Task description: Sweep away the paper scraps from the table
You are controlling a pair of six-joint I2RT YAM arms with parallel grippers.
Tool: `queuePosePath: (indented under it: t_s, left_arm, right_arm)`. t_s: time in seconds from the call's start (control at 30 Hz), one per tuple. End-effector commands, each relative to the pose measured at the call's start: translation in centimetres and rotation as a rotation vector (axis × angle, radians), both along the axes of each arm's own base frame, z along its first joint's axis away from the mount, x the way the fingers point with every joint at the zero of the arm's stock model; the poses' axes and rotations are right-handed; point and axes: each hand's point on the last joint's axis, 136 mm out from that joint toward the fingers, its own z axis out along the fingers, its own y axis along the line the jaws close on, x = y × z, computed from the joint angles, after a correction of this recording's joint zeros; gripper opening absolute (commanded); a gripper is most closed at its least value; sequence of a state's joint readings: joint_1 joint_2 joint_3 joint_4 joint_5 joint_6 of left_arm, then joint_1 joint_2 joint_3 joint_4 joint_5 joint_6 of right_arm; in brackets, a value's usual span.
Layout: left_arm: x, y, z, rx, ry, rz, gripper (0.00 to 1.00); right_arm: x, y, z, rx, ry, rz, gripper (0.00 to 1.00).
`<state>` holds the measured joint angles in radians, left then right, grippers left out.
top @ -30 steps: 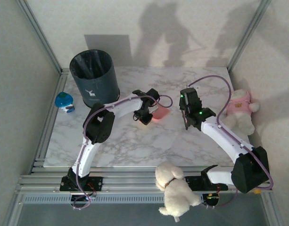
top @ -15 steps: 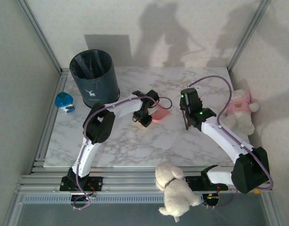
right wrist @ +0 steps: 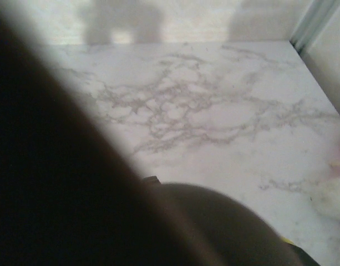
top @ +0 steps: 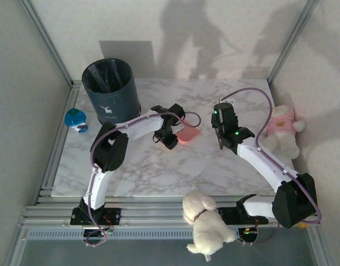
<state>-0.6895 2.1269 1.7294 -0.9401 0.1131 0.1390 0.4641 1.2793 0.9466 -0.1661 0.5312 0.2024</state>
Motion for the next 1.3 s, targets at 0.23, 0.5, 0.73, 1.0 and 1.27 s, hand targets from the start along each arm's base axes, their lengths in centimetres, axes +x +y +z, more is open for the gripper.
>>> queuePosePath:
  t_s: [0.23, 0.5, 0.73, 1.0, 1.27]
  left_arm:
    - [-0.5, 1.1, 10.4, -0.284, -0.166, 0.086, 0.51]
    - [1.5, 6.4, 17.1, -0.521, -0.387, 0.341, 0.51]
    - [0.7, 8.5, 18.6, -0.585, -0.472, 0.422, 0.51]
    - [-0.3, 9.7, 18.5, -0.602, -0.496, 0.467, 0.51]
    - [-0.6, 10.4, 18.1, -0.586, -0.498, 0.484, 0.51]
  right_arm:
    - [3.9, 4.1, 2.8, -0.102, -0.199, 0.215, 0.00]
    - [4.3, 8.1, 1.7, -0.253, -0.276, 0.359, 0.00]
    - [4.1, 10.8, 0.0, -0.336, -0.316, 0.431, 0.00]
    - [3.3, 13.2, -2.2, -0.383, -0.350, 0.486, 0.00]
    - [1.4, 15.0, -4.8, -0.458, -0.342, 0.565, 0.08]
